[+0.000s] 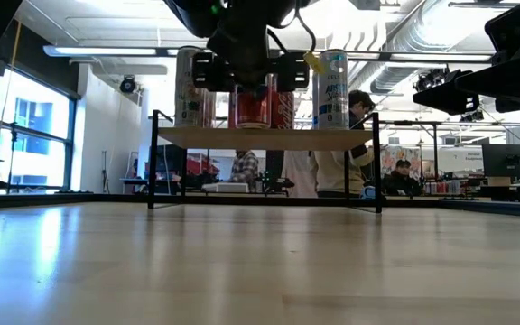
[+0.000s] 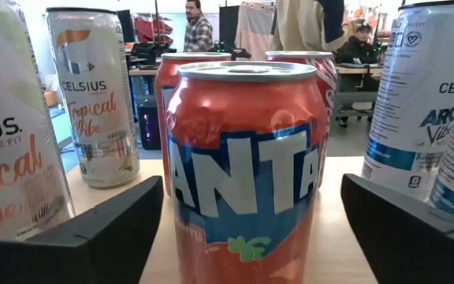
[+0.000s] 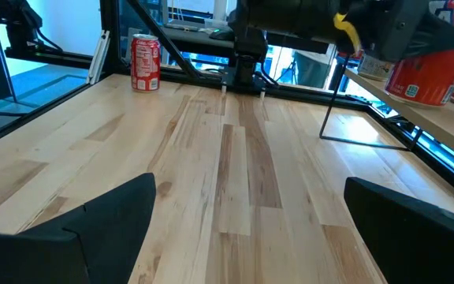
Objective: Place canned beverage on shelf
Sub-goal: Put the red soda can on the shelf aligned with the other red soda can
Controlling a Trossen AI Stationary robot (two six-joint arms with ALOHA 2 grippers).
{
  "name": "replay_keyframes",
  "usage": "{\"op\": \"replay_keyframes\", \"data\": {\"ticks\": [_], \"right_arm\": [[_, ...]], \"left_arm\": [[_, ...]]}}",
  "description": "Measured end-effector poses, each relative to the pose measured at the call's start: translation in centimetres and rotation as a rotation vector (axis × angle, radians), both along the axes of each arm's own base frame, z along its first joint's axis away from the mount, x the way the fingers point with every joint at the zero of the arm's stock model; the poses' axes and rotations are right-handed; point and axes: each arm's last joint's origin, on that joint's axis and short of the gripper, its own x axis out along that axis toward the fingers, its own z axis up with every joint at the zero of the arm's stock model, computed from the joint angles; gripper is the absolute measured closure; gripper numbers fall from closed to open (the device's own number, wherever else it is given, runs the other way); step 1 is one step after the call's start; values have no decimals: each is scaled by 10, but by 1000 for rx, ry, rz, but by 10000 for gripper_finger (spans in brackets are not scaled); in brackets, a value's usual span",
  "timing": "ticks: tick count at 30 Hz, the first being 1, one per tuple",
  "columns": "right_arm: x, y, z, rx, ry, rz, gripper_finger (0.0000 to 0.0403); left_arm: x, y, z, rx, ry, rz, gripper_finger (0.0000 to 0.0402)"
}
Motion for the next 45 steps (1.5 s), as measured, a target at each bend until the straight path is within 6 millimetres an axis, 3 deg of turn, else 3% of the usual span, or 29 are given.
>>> {"op": "replay_keyframes", "data": {"ticks": [16,32,45], "right_arm": [[0,0,0,0,0,1,3],[0,0,0,0,0,0,3],[0,0,-2,-7,18,0,3]], "left_arm": [[-1,4,-1,2,18,11,201],[-6,9,-7,8,60,29,200],[-28,12,-4,1,12,29,200]]}}
